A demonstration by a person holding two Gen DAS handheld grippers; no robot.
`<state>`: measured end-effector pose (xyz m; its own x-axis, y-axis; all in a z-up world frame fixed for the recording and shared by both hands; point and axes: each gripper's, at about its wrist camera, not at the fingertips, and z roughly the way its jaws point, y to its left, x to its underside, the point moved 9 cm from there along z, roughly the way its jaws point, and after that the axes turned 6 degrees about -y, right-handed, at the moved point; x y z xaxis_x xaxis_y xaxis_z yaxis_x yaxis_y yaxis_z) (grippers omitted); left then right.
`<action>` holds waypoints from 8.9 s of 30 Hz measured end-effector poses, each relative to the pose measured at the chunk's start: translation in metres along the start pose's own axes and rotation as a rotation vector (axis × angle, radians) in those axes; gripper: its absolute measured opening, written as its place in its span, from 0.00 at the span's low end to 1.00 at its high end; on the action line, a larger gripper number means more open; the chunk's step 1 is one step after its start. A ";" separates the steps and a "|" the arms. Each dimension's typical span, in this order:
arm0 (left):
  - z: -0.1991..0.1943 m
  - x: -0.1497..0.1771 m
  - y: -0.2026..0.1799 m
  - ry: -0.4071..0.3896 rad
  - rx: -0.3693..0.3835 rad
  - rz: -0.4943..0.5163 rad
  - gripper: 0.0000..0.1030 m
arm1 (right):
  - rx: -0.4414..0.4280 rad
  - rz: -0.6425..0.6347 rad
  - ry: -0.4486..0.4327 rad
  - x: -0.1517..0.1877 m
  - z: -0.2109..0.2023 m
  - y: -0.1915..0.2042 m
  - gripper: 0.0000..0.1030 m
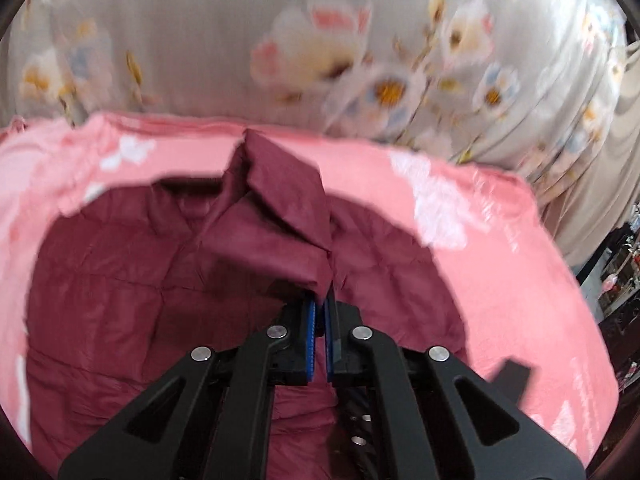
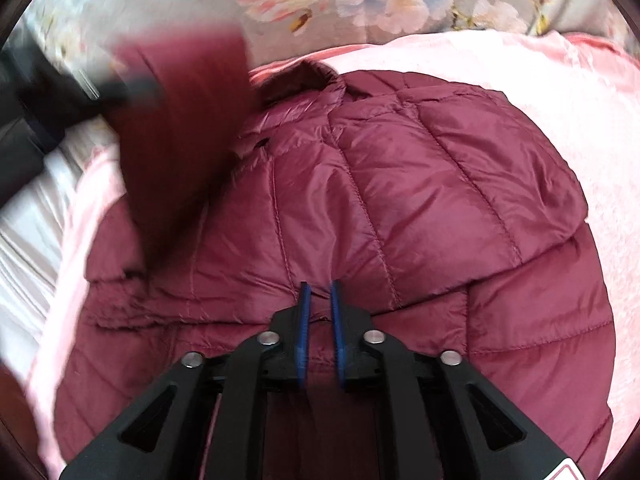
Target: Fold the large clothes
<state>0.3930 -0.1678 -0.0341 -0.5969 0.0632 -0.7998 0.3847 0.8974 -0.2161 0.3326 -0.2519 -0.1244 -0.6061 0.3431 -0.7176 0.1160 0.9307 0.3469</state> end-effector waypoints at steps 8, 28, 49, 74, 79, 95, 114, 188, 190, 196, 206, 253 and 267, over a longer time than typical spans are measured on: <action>-0.054 0.016 0.047 -0.112 0.091 -0.119 0.86 | 0.009 0.063 -0.109 -0.021 -0.049 -0.028 0.54; -0.058 0.073 0.306 0.017 -0.079 -0.730 0.59 | 0.101 0.098 -0.058 -0.047 -0.008 -0.037 0.20; -0.072 0.091 0.329 0.013 -0.282 -0.606 0.01 | 0.086 -0.066 0.011 -0.014 -0.006 -0.022 0.01; -0.048 0.029 0.189 0.040 -0.235 -0.160 0.28 | 0.015 -0.147 -0.007 -0.055 0.006 0.045 0.12; -0.019 0.069 0.177 0.106 -0.244 -0.115 0.28 | 0.023 -0.166 0.068 -0.018 0.028 0.044 0.11; -0.016 0.086 0.181 0.095 -0.239 -0.042 0.28 | -0.022 -0.096 0.106 -0.004 0.026 0.035 0.15; 0.087 0.003 0.200 0.213 0.042 -0.519 0.71 | 0.015 0.129 0.103 -0.121 0.120 -0.004 0.58; 0.139 -0.027 0.198 0.097 -0.192 -0.110 0.23 | 0.243 -0.195 0.025 -0.137 0.168 0.016 0.00; 0.141 -0.027 0.197 0.097 -0.214 -0.084 0.23 | 0.270 -0.222 0.023 -0.137 0.169 0.018 0.00; 0.147 -0.028 0.193 0.099 -0.258 -0.035 0.23 | 0.314 -0.277 0.020 -0.137 0.170 0.021 0.00; 0.147 -0.028 0.190 0.092 -0.297 0.004 0.24 | 0.221 -0.176 -0.008 -0.141 0.160 0.017 0.01; -0.378 0.242 0.203 -0.020 0.058 -0.431 0.04 | -0.149 0.131 -0.270 0.147 -0.410 -0.037 0.03; -0.430 0.099 0.166 -0.283 0.028 -0.267 0.05 | -0.190 0.182 -0.463 0.017 -0.410 -0.025 0.03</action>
<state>0.0950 0.1747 0.0914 -0.4619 -0.2973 -0.8356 0.2635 0.8537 -0.4493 -0.0036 -0.3210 0.1026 -0.1740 0.5571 -0.8120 0.0168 0.8262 0.5632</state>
